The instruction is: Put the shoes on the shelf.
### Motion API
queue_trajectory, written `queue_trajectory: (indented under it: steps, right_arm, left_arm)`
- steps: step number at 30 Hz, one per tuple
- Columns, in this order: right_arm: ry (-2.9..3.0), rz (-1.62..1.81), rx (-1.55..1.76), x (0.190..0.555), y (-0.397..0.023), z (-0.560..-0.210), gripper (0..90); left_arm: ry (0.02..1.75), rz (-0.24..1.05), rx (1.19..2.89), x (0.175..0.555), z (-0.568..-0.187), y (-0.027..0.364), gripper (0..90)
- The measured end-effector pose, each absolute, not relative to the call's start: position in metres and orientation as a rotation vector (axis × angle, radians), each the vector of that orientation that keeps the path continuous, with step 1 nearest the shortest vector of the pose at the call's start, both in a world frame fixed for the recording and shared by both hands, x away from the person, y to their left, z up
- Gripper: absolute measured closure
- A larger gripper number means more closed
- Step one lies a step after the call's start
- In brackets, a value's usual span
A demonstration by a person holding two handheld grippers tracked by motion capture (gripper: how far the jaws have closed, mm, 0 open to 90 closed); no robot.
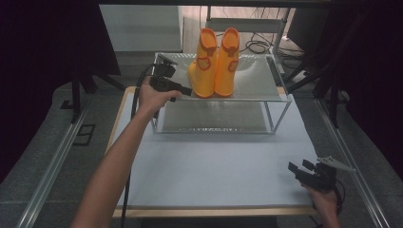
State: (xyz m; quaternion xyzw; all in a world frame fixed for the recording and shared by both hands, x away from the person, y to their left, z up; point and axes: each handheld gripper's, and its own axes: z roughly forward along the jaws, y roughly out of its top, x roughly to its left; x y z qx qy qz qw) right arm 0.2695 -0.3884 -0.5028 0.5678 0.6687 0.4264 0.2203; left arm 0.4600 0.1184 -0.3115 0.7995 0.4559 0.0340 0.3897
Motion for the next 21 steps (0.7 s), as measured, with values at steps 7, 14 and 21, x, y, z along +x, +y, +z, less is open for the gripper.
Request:
queue_trajectory:
  steps: [7, 14, 21]
  right_arm:
    - [1.854, 1.178, 1.572, 0.269, -0.387, -0.503, 31.8]
    - [1.858, 1.178, 1.567, 0.27, -0.386, -0.503, 31.8]
    - [1.859, 1.177, 1.556, 0.269, -0.385, -0.502, 31.8]
  left_arm:
    - [1.125, 0.088, 2.029, 0.445, -0.312, 0.129, 57.6]
    - [1.077, 0.091, 2.028, 0.427, -0.31, 0.14, 57.5]
    - [1.061, 0.098, 2.034, 0.401, -0.312, 0.155, 57.3]
